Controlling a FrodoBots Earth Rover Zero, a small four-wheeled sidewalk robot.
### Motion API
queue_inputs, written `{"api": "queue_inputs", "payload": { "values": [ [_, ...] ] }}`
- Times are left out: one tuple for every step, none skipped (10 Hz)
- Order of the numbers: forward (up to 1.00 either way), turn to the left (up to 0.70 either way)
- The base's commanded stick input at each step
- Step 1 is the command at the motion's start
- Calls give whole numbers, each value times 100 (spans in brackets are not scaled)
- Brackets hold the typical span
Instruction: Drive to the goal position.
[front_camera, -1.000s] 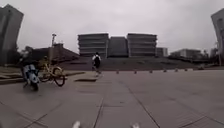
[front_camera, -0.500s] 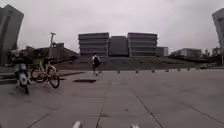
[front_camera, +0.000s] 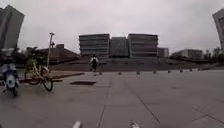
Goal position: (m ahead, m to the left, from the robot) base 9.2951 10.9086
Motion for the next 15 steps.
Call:
{"api": "queue_inputs", "payload": {
  "values": [
    [70,0],
    [70,0],
    [70,0],
    [70,-13],
    [70,-17],
    [70,-8],
    [70,0],
    [70,0],
    [70,0],
    [70,0],
    [70,0],
    [70,0],
    [70,0],
    [70,0],
    [70,0]
  ]
}}
